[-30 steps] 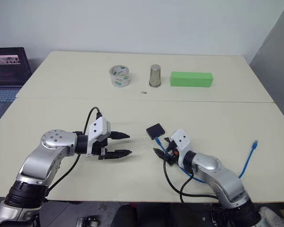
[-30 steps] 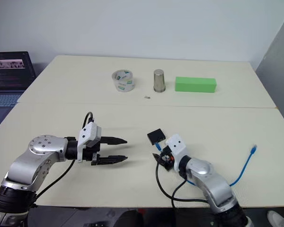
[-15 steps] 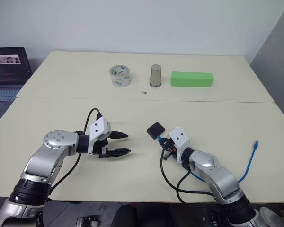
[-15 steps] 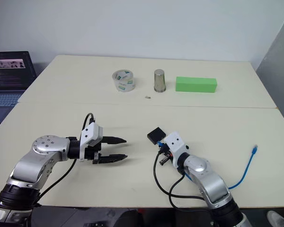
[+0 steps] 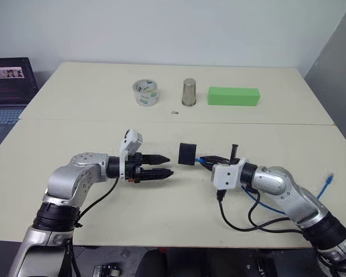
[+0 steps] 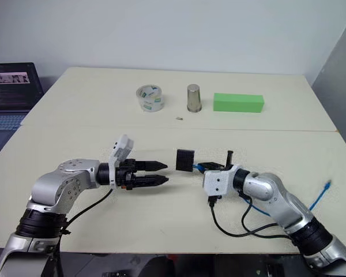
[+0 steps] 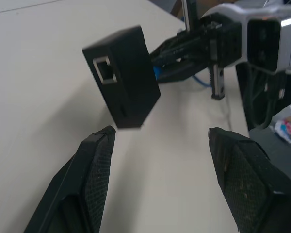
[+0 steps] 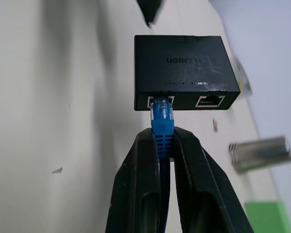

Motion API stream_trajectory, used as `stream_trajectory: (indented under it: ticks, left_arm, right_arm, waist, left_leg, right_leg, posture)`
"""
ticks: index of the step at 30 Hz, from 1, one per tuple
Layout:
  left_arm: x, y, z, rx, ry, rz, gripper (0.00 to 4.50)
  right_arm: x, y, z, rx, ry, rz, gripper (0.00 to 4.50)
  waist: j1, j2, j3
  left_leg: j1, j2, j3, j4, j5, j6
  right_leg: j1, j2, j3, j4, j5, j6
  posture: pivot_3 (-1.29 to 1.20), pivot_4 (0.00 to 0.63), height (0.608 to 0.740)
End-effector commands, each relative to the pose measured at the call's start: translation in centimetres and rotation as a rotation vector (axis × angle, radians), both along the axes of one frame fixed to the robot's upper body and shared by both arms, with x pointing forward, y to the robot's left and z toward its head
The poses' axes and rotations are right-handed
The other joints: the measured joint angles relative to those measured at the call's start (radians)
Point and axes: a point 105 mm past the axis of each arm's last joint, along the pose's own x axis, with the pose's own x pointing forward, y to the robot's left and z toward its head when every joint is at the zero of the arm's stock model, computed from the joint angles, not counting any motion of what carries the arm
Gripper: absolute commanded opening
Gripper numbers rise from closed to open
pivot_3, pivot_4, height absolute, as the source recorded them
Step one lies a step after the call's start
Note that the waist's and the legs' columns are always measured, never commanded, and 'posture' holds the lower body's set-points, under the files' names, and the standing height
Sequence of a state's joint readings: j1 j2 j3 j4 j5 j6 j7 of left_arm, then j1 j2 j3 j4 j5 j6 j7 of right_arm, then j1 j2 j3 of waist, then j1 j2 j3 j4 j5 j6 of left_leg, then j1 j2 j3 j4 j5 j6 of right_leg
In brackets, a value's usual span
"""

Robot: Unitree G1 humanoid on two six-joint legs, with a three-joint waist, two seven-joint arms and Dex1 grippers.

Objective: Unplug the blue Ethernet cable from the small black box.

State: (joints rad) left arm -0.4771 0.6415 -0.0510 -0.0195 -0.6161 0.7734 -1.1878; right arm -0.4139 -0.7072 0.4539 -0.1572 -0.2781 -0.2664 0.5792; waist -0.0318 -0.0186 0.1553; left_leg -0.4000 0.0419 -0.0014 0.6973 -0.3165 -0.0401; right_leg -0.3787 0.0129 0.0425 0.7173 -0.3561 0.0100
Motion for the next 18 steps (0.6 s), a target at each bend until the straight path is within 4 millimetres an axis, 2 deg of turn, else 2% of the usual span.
stream_trajectory:
  ticks: [1,14,18]
  left_arm:
    - [0.4,-0.5,1.3,-0.072,0.004,0.009,3.26]
    - [0.5,-1.2,1.4,-0.15,0.038,0.018,3.26]
    - [0.4,-1.1,1.6,-0.17,0.049,0.017,2.52]
  right_arm:
    - [-0.9,0.7,1.7,0.008,-0.104,0.113,0.13]
    - [-1.1,1.0,3.0,0.072,-0.15,0.154,0.12]
    - [-1.0,0.9,3.0,0.075,-0.15,0.153,0.12]
  waist:
    - [0.0,0.0,0.0]
    - [0.001,0.0,0.0]
    - [0.001,0.0,0.0]
  left_leg:
    - [0.0,0.0,0.0,0.0,0.0,0.0]
    - [0.0,0.0,0.0,0.0,0.0,0.0]
    - [0.0,0.0,0.0,0.0,0.0,0.0]
  right_leg:
    - [0.0,0.0,0.0,0.0,0.0,0.0]
    - [0.0,0.0,0.0,0.0,0.0,0.0]
    - [0.0,0.0,0.0,0.0,0.0,0.0]
  posture:
    - [0.0,0.15,0.74]
    - [0.0,0.15,0.74]
    - [0.0,0.15,0.74]
